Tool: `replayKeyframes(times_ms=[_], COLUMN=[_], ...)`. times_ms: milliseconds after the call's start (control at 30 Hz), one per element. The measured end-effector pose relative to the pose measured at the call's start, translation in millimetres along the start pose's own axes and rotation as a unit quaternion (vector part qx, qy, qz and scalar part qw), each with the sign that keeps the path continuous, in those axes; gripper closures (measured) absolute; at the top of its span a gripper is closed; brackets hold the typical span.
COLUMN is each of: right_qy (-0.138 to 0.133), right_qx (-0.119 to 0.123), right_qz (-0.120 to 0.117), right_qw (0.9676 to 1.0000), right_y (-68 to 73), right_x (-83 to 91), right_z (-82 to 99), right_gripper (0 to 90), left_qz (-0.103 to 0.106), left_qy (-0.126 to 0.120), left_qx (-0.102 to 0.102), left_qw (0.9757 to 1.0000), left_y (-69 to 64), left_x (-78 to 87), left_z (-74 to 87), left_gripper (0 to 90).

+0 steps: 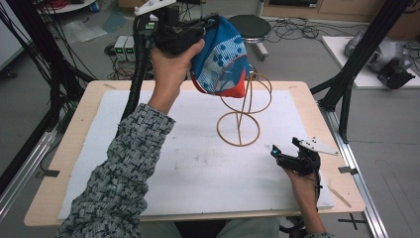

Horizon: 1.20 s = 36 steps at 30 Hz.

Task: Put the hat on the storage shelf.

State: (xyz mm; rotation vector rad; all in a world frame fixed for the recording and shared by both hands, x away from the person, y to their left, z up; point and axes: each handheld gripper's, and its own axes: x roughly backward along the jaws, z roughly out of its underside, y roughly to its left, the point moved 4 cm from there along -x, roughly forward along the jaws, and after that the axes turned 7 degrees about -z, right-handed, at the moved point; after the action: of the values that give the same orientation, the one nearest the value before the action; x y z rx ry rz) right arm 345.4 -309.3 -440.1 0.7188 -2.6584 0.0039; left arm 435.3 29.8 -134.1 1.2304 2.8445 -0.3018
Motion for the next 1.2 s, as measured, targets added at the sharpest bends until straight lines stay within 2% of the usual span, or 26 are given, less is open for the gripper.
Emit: replayKeyframes(times_ms=[67,200,467,600,667,967,1200], right_qy=[-0.002,-0.003,-0.001,0.001,0.002,0.005,0.006], right_qx=[-0.001,-0.003,-0.006,-0.007,-0.009,-0.003,-0.005], right_qz=[0.000,0.000,-0.001,-0.003,-0.003,-0.005,-0.006], right_qw=[1.0000,1.0000,1.0000,1.0000,1.0000,1.0000,0.9999], right_y=[-0.8,-2.5,-2.5,-2.4,-2.3,-2.8,-2.5], right_x=[1.1,2.6,2.0,1.8,1.6,1.0,0.5], right_z=[0.2,0.9,1.6,1.6,1.7,2.1,2.2], right_gripper=[13.4,13.4,13.4,13.4,13.4,13.6,13.6], left_qz=[0.007,0.015,0.019,0.021,0.022,0.023,0.022], left_qy=[0.004,0.012,0.038,0.067,0.088,0.120,0.131], left_qx=[0.004,0.007,0.003,-0.010,-0.018,-0.034,-0.032], left_qw=[1.0000,0.9998,0.9991,0.9975,0.9957,0.9920,0.9906], left_y=[-2.1,-4.1,-2.9,-3.0,-4.4,-7.4,-5.3], left_x=[-12.0,-25.7,-43.8,-52.3,-58.3,-71.1,-77.7], left_z=[4.0,12.5,29.2,41.6,51.5,70.1,82.4], left_gripper=[89.0,88.9,88.9,88.9,88.9,88.8,88.8])
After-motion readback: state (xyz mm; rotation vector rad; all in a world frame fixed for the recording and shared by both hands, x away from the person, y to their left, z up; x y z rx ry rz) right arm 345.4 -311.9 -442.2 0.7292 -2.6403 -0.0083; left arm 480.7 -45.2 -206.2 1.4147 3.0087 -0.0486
